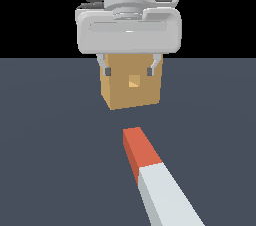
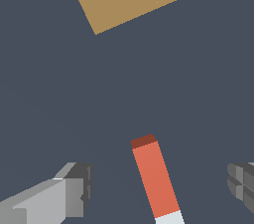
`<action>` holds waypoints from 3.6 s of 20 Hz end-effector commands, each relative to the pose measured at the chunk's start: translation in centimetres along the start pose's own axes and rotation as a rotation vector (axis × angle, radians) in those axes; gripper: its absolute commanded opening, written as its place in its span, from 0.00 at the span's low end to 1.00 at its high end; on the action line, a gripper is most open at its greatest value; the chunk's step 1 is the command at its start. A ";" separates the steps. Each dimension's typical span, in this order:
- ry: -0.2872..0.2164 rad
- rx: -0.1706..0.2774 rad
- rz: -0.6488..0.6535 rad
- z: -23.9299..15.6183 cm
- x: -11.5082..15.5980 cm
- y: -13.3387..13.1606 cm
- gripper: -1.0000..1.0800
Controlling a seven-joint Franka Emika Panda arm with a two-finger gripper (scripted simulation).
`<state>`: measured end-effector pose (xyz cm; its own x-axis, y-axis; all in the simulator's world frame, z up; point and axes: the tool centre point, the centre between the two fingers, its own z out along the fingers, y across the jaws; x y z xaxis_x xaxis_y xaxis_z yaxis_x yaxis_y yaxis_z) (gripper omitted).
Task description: Insert the peg into the horizontal hole in a box.
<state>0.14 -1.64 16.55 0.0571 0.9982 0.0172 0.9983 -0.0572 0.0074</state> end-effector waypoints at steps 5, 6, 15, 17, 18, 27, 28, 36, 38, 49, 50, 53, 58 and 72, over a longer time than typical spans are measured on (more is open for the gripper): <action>0.000 0.000 -0.005 0.2 -0.3 0.0 0.96; 0.000 0.000 -0.008 0.3 -0.5 0.1 0.96; -0.003 0.002 -0.067 2.0 -3.9 0.5 0.96; -0.004 0.003 -0.087 2.6 -5.1 0.8 0.96; -0.005 0.003 -0.099 2.9 -5.7 0.9 0.96; -0.011 0.007 -0.215 6.4 -12.3 2.9 0.96; -0.011 0.008 -0.227 6.7 -13.0 3.2 0.96; -0.015 0.010 -0.295 8.7 -16.6 4.9 0.96; -0.015 0.010 -0.305 9.0 -17.1 5.2 0.96; -0.016 0.010 -0.316 9.3 -17.7 5.6 0.96; -0.016 0.010 -0.316 9.3 -17.7 5.6 0.96; -0.016 0.010 -0.316 9.9 -17.7 5.6 0.96; -0.016 0.010 -0.316 12.5 -17.7 5.5 0.96; -0.016 0.010 -0.316 14.3 -17.8 5.6 0.00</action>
<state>4.80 -19.43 1.97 -0.2562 0.9666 0.0006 0.9666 0.2562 -0.0007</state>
